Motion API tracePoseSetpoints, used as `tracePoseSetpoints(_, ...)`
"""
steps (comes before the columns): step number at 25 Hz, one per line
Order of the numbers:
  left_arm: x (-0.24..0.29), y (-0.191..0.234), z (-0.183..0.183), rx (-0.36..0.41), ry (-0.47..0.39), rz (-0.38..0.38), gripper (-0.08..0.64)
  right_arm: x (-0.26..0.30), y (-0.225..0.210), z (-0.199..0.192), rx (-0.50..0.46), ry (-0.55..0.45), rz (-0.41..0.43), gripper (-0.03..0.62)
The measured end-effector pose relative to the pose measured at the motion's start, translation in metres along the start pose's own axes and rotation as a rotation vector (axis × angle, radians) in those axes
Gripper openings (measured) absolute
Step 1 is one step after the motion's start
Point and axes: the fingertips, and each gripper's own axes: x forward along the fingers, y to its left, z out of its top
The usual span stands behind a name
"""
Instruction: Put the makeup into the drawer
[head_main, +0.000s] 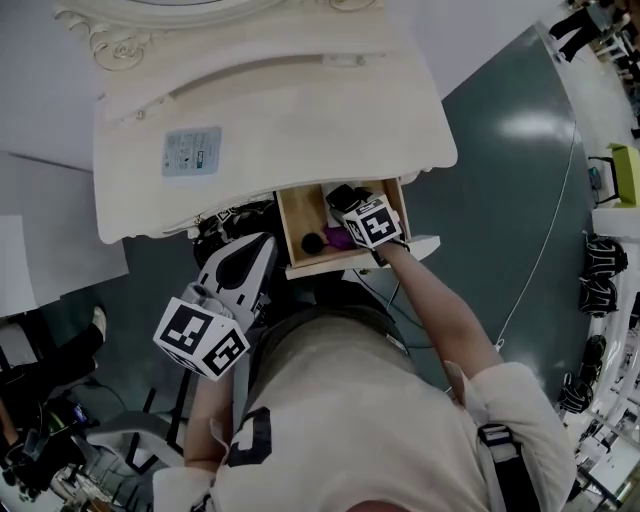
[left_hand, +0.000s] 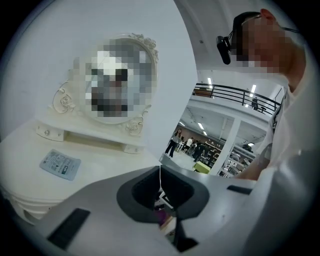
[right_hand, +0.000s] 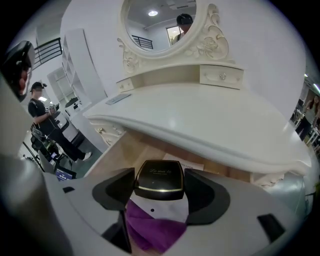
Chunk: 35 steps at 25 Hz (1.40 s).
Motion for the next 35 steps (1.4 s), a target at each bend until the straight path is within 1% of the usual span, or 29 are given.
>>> tracePoseSetpoints(3, 0.001, 0.001, -0.001, -0.005, -0.006, 0.032, 0.058, 0.013, -0.008, -0.007, -0.009, 0.035, 0.003, 0.298)
tracePoseSetpoints(7, -0.003, -0.002, 0.0, -0.01, -0.028, 0.044, 0.06, 0.027, -0.015, -0.013, 0.011, 0.07, -0.003, 0.298)
tracePoseSetpoints(12, -0.012, 0.002, -0.005, -0.01, -0.015, 0.097, 0.059, 0.042, -0.02, -0.017, 0.045, 0.088, -0.024, 0.298)
tracePoseSetpoints(18, -0.023, 0.007, -0.01, -0.001, -0.003, 0.122, 0.06, 0.051, -0.027, -0.02, -0.003, 0.11, -0.067, 0.298)
tracePoseSetpoints(22, -0.028, 0.009, -0.011, 0.0, -0.009, 0.107, 0.059, 0.044, -0.025, -0.019, -0.038, 0.098, -0.086, 0.298)
tracePoseSetpoints(27, -0.034, 0.011, -0.008, 0.009, -0.024, 0.063, 0.059, 0.021, -0.013, -0.014, -0.031, 0.06, -0.094, 0.298)
tracePoseSetpoints(35, -0.044, 0.007, 0.002, 0.031, -0.053, -0.022, 0.058, -0.029, 0.014, 0.018, 0.03, -0.087, -0.111, 0.296)
